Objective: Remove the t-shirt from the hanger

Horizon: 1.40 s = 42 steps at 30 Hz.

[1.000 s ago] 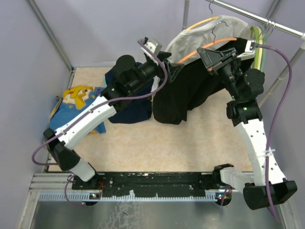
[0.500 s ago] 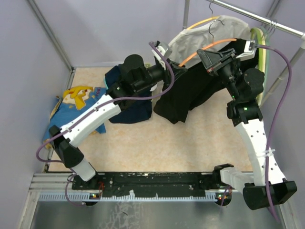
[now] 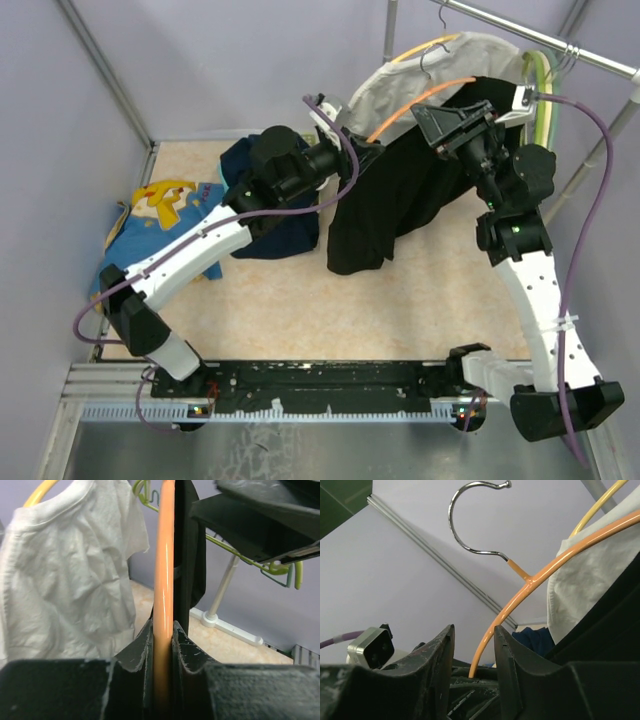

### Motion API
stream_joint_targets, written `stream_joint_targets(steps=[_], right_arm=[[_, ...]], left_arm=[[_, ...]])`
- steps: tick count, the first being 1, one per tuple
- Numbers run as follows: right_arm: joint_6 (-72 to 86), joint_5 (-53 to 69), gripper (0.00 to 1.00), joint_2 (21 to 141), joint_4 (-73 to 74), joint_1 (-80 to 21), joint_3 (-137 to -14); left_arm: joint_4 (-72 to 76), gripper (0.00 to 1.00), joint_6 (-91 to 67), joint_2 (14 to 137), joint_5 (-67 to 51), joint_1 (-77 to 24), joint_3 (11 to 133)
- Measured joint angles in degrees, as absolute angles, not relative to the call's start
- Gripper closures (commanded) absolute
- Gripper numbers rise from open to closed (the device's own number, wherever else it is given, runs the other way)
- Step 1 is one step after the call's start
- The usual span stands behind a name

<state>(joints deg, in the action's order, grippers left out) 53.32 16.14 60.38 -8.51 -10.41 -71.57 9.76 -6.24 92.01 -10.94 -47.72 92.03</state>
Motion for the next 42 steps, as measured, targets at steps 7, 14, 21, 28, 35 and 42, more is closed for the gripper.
stream_joint_targets(steps=[7, 14, 21, 28, 35, 42], right_arm=[[48.93, 12.64, 0.53, 57.52, -2.90, -10.41, -74.54], [41.47, 4.56, 0.52, 57.41, 9.78, -10.41, -88.73], [38.50, 0.60, 0.52, 59.70, 16.43, -10.41, -93.51], [36.51, -3.11, 0.51, 63.16, 22.02, -10.41, -93.84], [35.92, -4.62, 0.53, 63.13, 24.32, -10.41, -94.98], [36.01, -3.84, 0.55, 63.83, 25.28, -10.41, -96.84]], left_arm=[[9.10, 1.00, -6.24, 90.39, -8.62, -47.35, 91.66], [7.46, 1.00, -6.20, 86.74, -9.67, -47.24, 91.66], [6.00, 1.00, -6.02, 83.92, -12.12, -47.24, 90.43], [3.42, 1.00, -4.69, 80.40, -12.88, -47.24, 87.50], [2.04, 1.00, -3.66, 77.34, -12.47, -47.22, 86.91], [1.54, 1.00, -3.66, 77.12, -12.60, -47.24, 86.91]])
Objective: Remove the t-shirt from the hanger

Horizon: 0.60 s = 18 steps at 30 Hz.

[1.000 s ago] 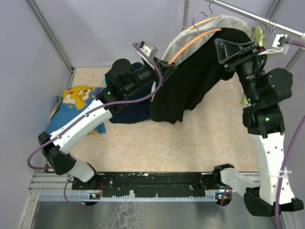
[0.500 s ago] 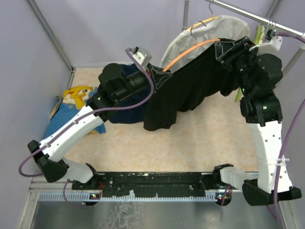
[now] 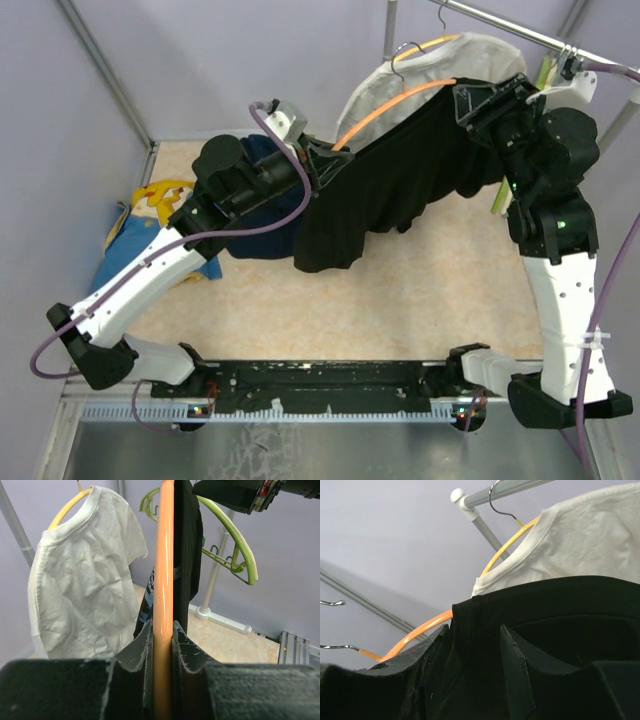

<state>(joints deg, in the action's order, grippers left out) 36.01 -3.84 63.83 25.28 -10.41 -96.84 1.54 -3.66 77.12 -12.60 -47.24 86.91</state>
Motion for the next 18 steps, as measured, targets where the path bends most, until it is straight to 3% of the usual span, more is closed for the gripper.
stream_joint_targets(steps=[18], right_arm=[[37.08, -1.65, 0.61, 69.10, 28.58, -10.41, -99.53]], left_arm=[[1.23, 1.00, -2.57, 77.93, -12.47, -47.75, 86.83]])
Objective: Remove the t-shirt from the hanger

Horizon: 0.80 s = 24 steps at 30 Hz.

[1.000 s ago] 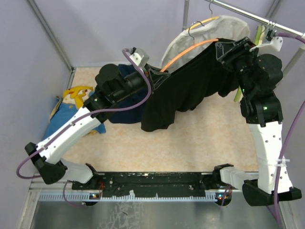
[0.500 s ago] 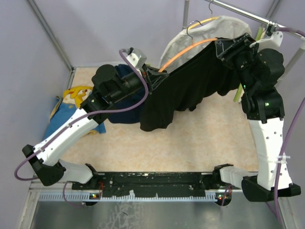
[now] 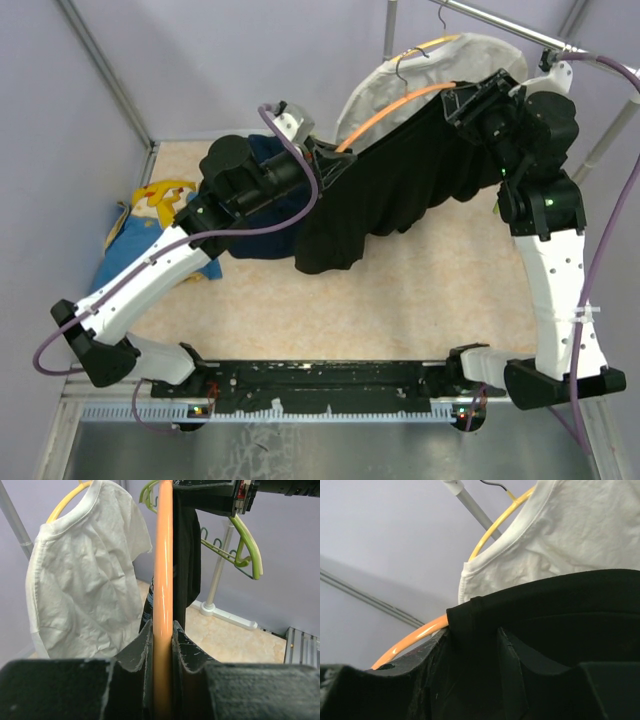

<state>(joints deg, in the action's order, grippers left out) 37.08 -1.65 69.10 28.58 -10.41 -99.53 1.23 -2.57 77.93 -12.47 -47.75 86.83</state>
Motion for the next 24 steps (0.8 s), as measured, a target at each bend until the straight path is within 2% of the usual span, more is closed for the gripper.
stream_joint_targets(steps=[5, 9, 14, 24], right_arm=[[37.10, -1.93, 0.78, 70.11, 29.95, -10.41, -99.53], [37.43, -1.96, 0.99, 70.59, 30.61, -10.41, -99.53], [37.67, -1.93, 1.00, 70.59, 31.07, -10.41, -99.53], [37.50, -0.19, 1.00, 71.09, 31.03, -10.90, -99.53]], left_arm=[[1.23, 1.00, -1.32, 78.61, -12.69, -47.88, 86.72], [1.28, 1.00, -0.60, 78.63, -12.71, -47.88, 86.00], [0.54, 1.00, 0.30, 79.18, -13.15, -47.88, 86.59], [-6.00, 1.00, 1.17, 85.82, -13.87, -47.90, 95.13]])
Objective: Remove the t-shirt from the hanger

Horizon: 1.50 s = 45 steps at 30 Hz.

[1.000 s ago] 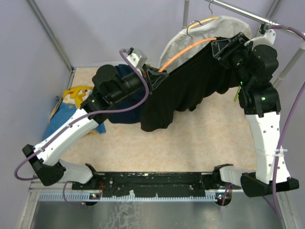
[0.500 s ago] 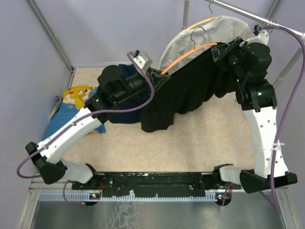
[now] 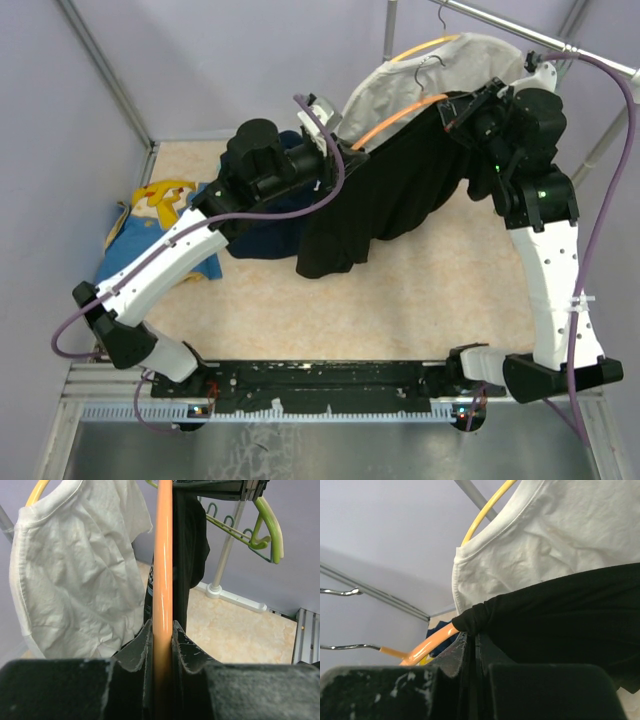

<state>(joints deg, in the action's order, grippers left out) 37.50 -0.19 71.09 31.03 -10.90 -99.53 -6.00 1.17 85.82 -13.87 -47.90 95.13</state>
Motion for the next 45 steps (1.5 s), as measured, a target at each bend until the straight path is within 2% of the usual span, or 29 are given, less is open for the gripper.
stream_joint_targets(steps=[14, 15, 19, 21, 33, 45], right_arm=[[35.07, 5.30, 1.00, 71.66, 29.67, -13.28, -99.53], [34.92, 5.74, 0.96, 71.75, 29.63, -13.45, -99.53], [33.98, 6.46, 0.70, 71.79, 29.63, -13.78, -99.53], [33.41, 6.63, 0.63, 71.35, 29.63, -13.98, -99.18], [32.10, 6.04, 0.62, 63.88, 23.94, -14.90, -97.47], [27.97, 4.16, 0.59, 65.63, 23.44, -14.90, -96.51]], left_arm=[[-8.01, 1.00, -0.23, 90.19, -12.01, -47.92, 100.20], [-8.01, 1.00, -0.40, 90.50, -11.90, -47.92, 100.60], [-7.97, 1.00, -1.21, 91.31, -11.73, -47.94, 101.38], [-7.75, 1.00, -1.54, 91.42, -11.35, -47.99, 101.38], [-9.08, 1.00, -1.91, 91.42, -11.94, -48.56, 100.09], [-9.63, 1.00, -1.93, 90.67, -14.87, -48.56, 98.59]])
